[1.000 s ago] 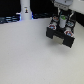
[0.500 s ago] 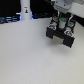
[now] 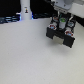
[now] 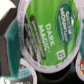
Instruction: Open the kcup holder, insert the kcup into the holder, and close the kcup holder
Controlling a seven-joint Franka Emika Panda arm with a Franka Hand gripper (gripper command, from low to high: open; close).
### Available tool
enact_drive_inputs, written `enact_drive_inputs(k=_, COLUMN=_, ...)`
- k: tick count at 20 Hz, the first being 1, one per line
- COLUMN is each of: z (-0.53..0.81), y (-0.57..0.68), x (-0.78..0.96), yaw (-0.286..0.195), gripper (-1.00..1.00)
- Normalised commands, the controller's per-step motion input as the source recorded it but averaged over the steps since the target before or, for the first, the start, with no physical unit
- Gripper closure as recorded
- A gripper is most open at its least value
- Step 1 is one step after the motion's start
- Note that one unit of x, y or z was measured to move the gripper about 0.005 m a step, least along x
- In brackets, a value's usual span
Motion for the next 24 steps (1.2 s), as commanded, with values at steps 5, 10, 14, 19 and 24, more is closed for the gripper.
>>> enact_drive_inputs(k=5, z=-0.21, y=0.1, x=0.07, yaw=0.016, gripper=1.0)
enact_drive_inputs(k=10, z=0.06, y=0.11, x=0.1, yaw=0.059, gripper=-1.0)
enact_drive_inputs(k=14, z=0.23, y=0.05, x=0.12, yaw=0.074, gripper=-1.0)
enact_drive_inputs(k=19, z=0.35, y=-0.05, x=0.16, yaw=0.094, gripper=-1.0)
enact_drive_inputs(k=24, z=0.52, y=-0.23, x=0.33, yaw=0.065, gripper=-1.0)
